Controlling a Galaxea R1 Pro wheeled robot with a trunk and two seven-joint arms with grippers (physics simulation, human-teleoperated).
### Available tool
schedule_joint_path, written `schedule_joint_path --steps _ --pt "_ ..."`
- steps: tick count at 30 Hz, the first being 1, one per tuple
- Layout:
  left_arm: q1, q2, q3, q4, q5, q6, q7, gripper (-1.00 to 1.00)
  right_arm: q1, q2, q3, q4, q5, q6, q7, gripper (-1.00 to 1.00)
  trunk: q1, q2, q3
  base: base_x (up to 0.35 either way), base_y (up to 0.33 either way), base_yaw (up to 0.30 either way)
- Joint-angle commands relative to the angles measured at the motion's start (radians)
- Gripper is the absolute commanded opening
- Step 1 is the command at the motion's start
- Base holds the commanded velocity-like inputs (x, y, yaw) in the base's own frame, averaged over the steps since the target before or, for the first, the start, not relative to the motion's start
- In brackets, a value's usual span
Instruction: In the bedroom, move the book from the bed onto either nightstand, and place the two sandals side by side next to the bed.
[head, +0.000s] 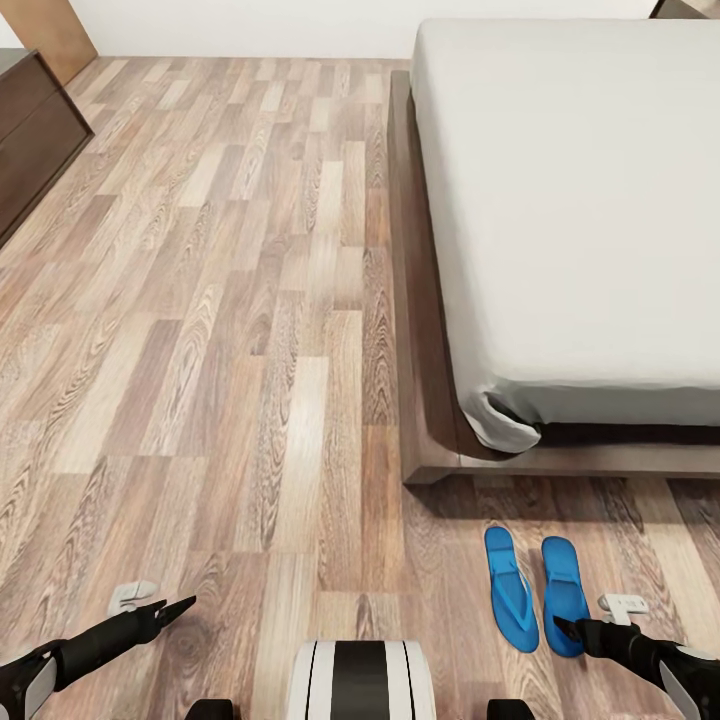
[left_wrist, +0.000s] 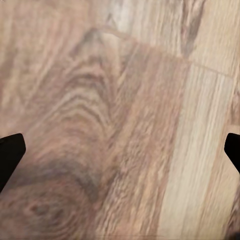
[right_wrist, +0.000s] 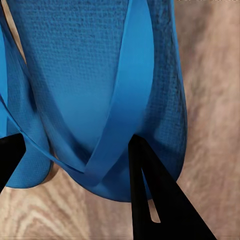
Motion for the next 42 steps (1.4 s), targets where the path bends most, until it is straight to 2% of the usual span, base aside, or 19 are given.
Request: schedule_joint_path --steps 1,35,39,42 --pt "-0.001 0.000 0.009 0.000 -0.009 -0.001 -0.004 1.00 0.000 0.000 -0.009 -0.001 0.001 0.006 0.011 -1.00 0.000 0.000 -0.001 0.000 0.000 0.000" --pt "0.000 0.000 0.008 0.000 -0.010 -0.002 -0.003 1.00 0.000 0.000 -0.009 -0.001 0.000 0.007 0.011 -1.00 0.000 0.000 -0.001 0.024 0.000 0.000" --pt "0.000 0.000 0.008 0.000 -0.010 -0.002 -0.003 1.00 0.000 0.000 -0.009 -0.001 0.000 0.007 0.011 -1.00 0.002 -0.001 -0.016 0.000 0.000 0.000" --pt "-0.001 0.000 0.008 0.000 -0.010 -0.002 -0.003 1.00 0.000 0.000 -0.009 -0.001 0.000 0.008 0.012 -1.00 0.002 -0.001 -0.016 0.000 0.000 0.000"
